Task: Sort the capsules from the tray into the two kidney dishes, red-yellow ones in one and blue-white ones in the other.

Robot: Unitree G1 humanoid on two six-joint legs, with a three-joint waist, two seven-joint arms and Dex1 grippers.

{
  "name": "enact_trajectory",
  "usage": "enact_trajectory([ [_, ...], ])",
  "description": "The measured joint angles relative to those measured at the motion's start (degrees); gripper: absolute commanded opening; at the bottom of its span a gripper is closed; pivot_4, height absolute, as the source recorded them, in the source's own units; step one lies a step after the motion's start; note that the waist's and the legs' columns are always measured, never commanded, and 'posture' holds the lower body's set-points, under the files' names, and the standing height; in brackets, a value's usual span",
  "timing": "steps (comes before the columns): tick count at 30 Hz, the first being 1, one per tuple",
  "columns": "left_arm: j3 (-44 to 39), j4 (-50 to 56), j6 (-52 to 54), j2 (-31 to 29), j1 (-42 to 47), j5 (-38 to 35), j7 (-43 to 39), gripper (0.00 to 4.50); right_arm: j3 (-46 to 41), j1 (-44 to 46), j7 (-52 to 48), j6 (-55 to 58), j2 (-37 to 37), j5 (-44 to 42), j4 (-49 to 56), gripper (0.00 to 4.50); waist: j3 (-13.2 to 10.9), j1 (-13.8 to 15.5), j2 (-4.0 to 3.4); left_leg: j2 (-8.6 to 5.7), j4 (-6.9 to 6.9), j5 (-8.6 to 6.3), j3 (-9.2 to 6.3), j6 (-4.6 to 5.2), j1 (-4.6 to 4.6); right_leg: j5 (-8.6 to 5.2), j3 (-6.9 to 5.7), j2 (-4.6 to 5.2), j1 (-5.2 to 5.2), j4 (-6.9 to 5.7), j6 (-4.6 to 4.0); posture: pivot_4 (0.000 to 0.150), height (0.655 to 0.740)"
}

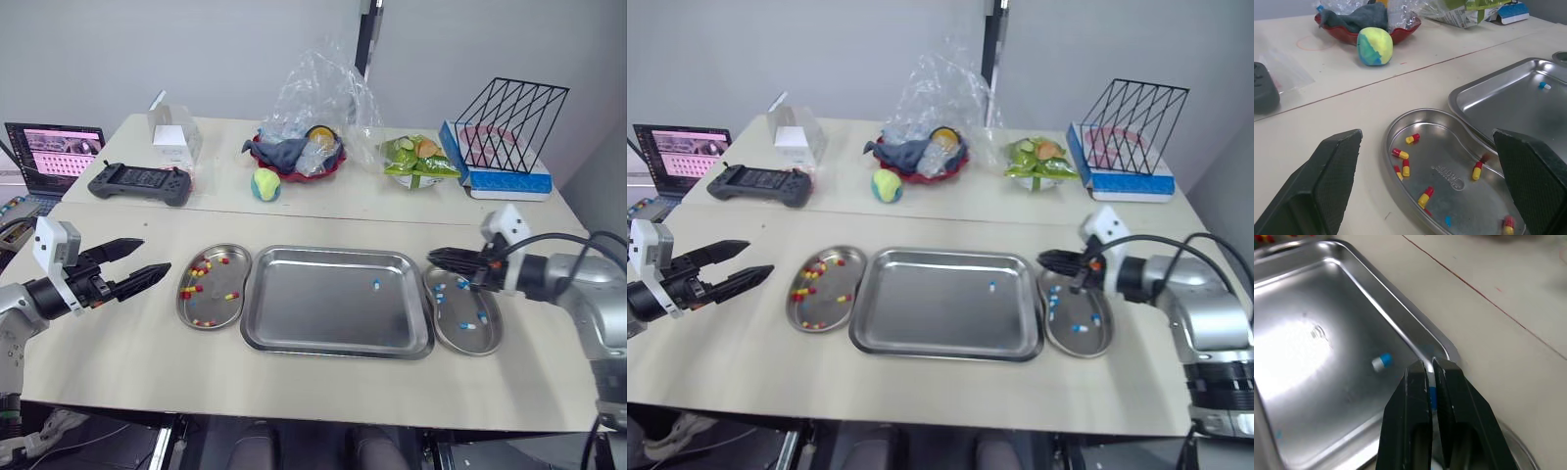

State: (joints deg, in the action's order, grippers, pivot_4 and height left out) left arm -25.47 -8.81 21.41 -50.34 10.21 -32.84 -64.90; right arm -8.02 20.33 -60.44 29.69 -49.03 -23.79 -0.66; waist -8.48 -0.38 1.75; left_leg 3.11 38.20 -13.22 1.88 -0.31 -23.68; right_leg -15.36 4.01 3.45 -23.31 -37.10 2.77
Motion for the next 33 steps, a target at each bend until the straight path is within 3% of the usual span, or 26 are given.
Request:
enact_trajectory([
  [7, 2.9, -1.4, -0.5, 0.0, 2.2, 1.4, -1.3, 4.5, 2.0, -5.8, -0.9, -6.3, -3.7, 6.8, -5.4, 0.03, 0.0, -0.3, 0.0, -0.02, 0.0, 0.0, 0.0, 0.0, -0.01, 0.0, 0.01, 0.03, 0.0, 0.01, 0.0, 0.15, 0.7334],
  [20, 4.1, -4.2, -2.0, 0.0, 5.0, 2.1, -3.3, 4.5, -2.1, -0.3, -2.3, -6.9, -7.1, 6.4, -9.4, 4.48, 0.0, -0.2, -0.01, -0.03, 0.0, 0.0, 0.01, 0.0, 0.0, 0.0, 0.02, 0.03, 0.02, 0.01, 0.01, 0.15, 0.7334],
  [33, 0.6, -16.8, -11.3, -0.3, 6.6, 5.7, 0.0, 4.5, -14.3, 1.6, 3.5, -18.5, -6.4, 5.2, -31.8, 4.48, 0.0, -0.5, -0.01, -0.03, -0.04, 0.0, 0.02, 0.0, 0.04, 0.0, 0.04, 0.03, 0.02, 0.02, 0.0, 0.15, 0.7334],
])
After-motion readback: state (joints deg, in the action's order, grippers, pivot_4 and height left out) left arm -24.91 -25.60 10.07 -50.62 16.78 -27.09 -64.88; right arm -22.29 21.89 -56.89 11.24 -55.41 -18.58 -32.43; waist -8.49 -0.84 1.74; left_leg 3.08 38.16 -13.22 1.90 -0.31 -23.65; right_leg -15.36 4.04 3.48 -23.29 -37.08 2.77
